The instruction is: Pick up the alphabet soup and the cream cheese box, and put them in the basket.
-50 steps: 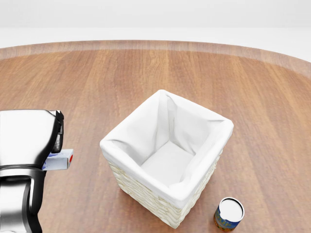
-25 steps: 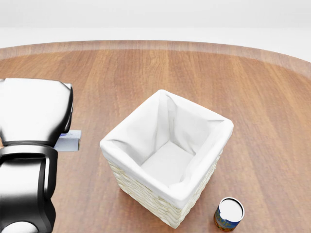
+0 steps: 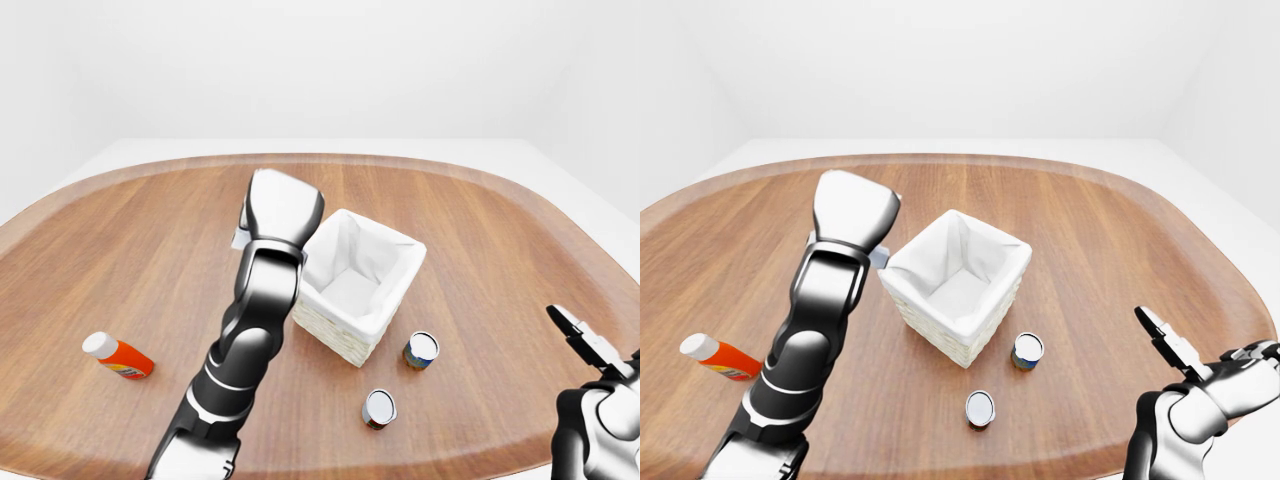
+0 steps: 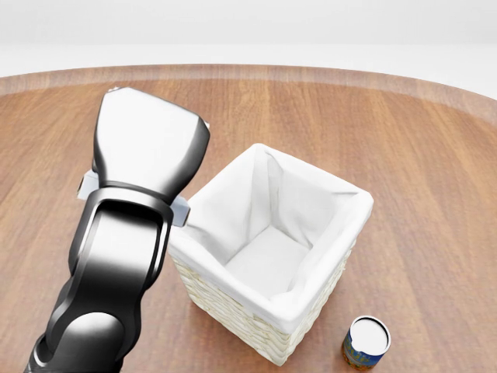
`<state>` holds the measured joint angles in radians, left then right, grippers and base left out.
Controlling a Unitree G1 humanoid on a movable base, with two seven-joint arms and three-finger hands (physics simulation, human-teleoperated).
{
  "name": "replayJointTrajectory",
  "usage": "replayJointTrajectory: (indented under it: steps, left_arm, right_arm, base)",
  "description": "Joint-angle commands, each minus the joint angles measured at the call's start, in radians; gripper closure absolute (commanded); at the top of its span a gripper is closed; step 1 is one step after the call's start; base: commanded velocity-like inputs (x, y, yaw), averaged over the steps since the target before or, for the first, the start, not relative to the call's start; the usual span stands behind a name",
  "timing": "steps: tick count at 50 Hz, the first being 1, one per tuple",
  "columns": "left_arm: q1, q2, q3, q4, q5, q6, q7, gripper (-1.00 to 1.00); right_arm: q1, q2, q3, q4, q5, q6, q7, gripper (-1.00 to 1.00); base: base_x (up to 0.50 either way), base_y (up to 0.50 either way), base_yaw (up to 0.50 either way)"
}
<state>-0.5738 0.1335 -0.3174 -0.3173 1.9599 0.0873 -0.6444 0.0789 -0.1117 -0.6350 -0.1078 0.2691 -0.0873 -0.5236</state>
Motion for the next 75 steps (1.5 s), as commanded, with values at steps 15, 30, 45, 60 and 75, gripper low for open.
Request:
replayJointTrajectory:
  steps: [15,30,45,60,75]
  left_arm:
    - [-0.11,-0.12,0.0,0.139,0.012,0.0,0.0,1.0]
    - [-0.084,-0.332,0.133,0.228,-0.084,0.0,0.099,1.0]
    - [-0.15,-0.3,0.168,0.447,-0.343,0.0,0.175,1.0]
    - [-0.165,-0.305,0.134,0.526,-0.423,0.0,0.233,1.0]
    - [-0.186,-0.352,0.117,0.602,-0.412,0.0,0.268,1.0]
  right_arm:
    - [0.0,-0.001,-0.002,0.004,0.005,0.0,0.0,-1.0]
    - [0.003,0.002,0.0,-0.007,0.003,0.0,0.0,-1.0]
    - [-0.002,-0.002,0.001,0.007,0.002,0.0,0.0,-1.0]
    - [-0.002,-0.003,0.003,0.009,0.003,0.0,0.0,-1.0]
    - [-0.002,0.0,-0.001,-0.001,0.006,0.0,0.0,-1.0]
  base:
    - [0.0,0.0,0.0]
    - [0.0,0.0,0.0]
    - [0.0,0.0,0.0]
    - [0.0,0.0,0.0]
    - [0.0,0.0,0.0]
